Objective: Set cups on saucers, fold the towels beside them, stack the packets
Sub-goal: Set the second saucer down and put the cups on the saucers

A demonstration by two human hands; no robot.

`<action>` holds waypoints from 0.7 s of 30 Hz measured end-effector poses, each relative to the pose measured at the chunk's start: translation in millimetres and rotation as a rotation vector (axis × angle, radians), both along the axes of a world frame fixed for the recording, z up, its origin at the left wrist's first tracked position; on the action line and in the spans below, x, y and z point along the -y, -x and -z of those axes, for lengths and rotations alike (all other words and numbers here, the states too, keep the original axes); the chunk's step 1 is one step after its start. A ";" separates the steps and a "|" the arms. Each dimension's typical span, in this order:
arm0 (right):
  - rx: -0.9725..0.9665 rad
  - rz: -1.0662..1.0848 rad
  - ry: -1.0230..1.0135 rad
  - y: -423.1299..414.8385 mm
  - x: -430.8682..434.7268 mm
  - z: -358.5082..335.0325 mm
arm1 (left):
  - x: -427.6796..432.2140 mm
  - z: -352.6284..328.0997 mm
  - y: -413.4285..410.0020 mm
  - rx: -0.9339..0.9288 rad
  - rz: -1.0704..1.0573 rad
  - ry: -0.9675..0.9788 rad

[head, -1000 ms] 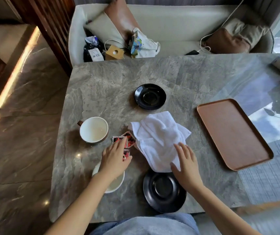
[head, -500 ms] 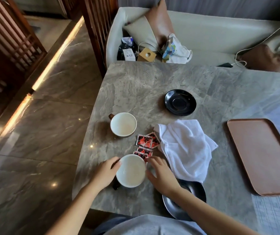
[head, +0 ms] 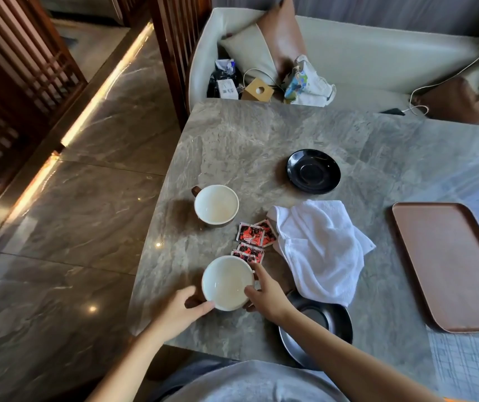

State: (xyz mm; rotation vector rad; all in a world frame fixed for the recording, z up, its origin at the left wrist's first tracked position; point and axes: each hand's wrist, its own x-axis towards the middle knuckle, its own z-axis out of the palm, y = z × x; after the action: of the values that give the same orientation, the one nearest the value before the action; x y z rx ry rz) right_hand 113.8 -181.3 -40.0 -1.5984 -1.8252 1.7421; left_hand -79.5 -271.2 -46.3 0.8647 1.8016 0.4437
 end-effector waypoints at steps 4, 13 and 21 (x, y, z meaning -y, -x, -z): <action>-0.037 0.069 0.068 -1.1 2.7 -3.3 | -0.1 -6.0 -4.6 0.080 0.030 -0.060; -0.193 0.136 0.174 -68.8 14.2 -24.1 | -13.3 -32.2 -49.6 0.104 0.221 -0.095; -0.118 0.265 0.087 -142.2 41.9 -22.7 | -27.4 -29.2 -111.3 -0.019 0.527 -0.098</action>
State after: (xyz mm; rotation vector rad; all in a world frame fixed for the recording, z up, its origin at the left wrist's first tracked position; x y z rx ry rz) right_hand 256.0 -223.2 -17.3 -1.6429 -1.4296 1.7722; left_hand 31.8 -243.8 -17.1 1.3647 1.4985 0.1823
